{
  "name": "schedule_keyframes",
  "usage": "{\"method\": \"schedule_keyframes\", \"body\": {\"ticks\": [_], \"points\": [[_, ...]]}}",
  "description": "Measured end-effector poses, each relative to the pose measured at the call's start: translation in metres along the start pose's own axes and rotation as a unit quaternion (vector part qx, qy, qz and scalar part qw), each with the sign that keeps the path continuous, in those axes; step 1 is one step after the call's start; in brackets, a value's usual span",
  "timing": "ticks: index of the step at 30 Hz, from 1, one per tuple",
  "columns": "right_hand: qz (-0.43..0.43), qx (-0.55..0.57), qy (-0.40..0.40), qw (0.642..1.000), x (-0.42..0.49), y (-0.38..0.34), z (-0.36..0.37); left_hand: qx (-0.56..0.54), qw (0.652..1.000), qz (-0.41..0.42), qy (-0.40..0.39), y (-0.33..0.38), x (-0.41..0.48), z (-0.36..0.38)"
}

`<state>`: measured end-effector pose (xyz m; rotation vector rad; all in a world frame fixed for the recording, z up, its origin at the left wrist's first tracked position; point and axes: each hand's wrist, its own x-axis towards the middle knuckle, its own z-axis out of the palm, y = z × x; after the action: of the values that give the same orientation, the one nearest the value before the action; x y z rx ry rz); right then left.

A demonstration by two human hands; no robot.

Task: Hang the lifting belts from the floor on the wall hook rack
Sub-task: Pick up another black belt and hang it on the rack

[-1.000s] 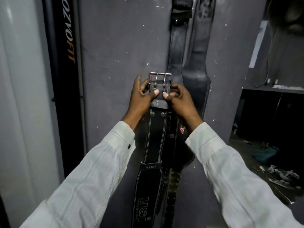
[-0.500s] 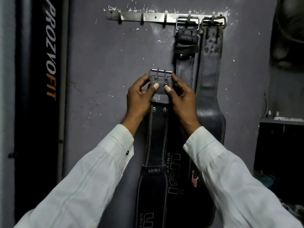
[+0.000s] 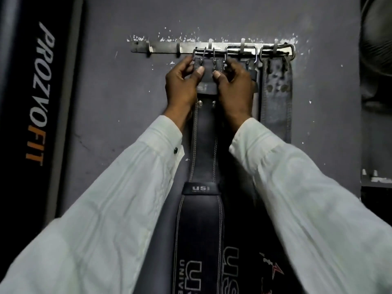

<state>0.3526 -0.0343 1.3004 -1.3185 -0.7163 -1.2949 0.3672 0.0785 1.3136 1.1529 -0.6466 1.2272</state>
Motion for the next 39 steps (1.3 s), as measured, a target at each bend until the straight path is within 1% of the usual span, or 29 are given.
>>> {"method": "schedule_keyframes", "body": {"ticks": [4,8,10,14,16,19,22,24,26,28,31,33,37,39], "points": [[0.001,-0.046,-0.003,0.999,0.043,-0.001,0.01,0.005,1.0,-0.001,-0.009,0.005,0.04,0.012],[0.011,-0.07,-0.031,0.997,0.069,0.002,0.017,0.035,0.999,0.003,-0.023,0.004,0.062,0.015],[0.025,-0.096,-0.044,0.994,0.074,0.004,0.017,0.056,0.998,0.005,-0.034,-0.002,0.069,0.012],[0.019,-0.128,-0.08,0.988,0.066,0.011,0.019,0.093,0.994,0.004,-0.048,-0.025,0.064,0.0],[0.015,-0.147,-0.081,0.986,0.058,0.015,0.021,0.102,0.993,0.007,-0.061,-0.03,0.056,-0.004],[0.04,-0.134,-0.07,0.988,0.048,0.018,0.021,0.117,0.99,0.003,-0.076,-0.025,0.046,-0.004],[0.014,-0.144,-0.091,0.985,0.027,0.018,0.013,0.163,0.983,0.003,-0.085,-0.02,0.022,-0.007],[-0.015,-0.1,-0.103,0.989,0.007,0.017,0.005,0.186,0.978,0.008,-0.092,-0.018,-0.003,-0.013],[-0.022,-0.038,-0.109,0.993,-0.019,0.022,-0.005,0.181,0.978,-0.008,-0.103,-0.021,-0.027,-0.023],[0.001,-0.012,-0.112,0.994,-0.049,0.032,-0.015,0.166,0.979,-0.039,-0.116,-0.026,-0.052,-0.036],[0.08,-0.028,-0.121,0.989,-0.096,0.046,-0.029,0.155,0.973,-0.083,-0.151,-0.029,-0.095,-0.055],[0.12,-0.014,-0.147,0.982,-0.122,0.056,-0.037,0.133,0.971,-0.117,-0.163,-0.036,-0.122,-0.067],[0.18,0.014,-0.186,0.966,-0.16,0.065,-0.055,0.113,0.972,-0.163,-0.129,-0.047,-0.169,-0.091],[0.212,0.017,-0.207,0.955,-0.177,0.07,-0.06,0.093,0.971,-0.18,-0.129,-0.049,-0.191,-0.098]]}}
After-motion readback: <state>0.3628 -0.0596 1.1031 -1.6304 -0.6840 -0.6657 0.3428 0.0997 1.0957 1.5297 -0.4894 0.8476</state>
